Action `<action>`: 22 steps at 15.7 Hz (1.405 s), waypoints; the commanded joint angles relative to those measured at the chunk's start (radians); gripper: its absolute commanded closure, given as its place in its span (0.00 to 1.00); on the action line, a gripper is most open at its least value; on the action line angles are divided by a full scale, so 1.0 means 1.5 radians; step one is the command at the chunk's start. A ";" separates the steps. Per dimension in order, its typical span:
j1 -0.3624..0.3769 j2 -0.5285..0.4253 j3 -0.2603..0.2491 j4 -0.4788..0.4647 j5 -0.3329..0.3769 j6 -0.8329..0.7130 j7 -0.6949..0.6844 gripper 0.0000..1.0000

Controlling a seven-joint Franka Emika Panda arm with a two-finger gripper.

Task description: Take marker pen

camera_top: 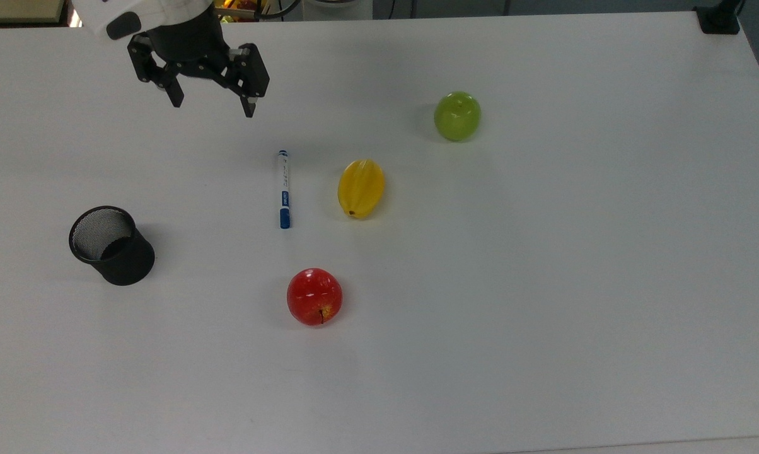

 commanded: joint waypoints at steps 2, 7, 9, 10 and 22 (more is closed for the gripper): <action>0.011 -0.021 -0.001 -0.029 0.008 -0.011 0.047 0.00; 0.013 -0.076 0.000 -0.061 0.009 -0.035 0.038 0.00; 0.013 -0.116 0.001 -0.093 0.010 -0.038 0.036 0.00; 0.014 -0.139 0.001 -0.112 0.014 -0.038 0.033 0.00; 0.007 -0.201 0.002 -0.130 0.020 -0.173 0.000 0.00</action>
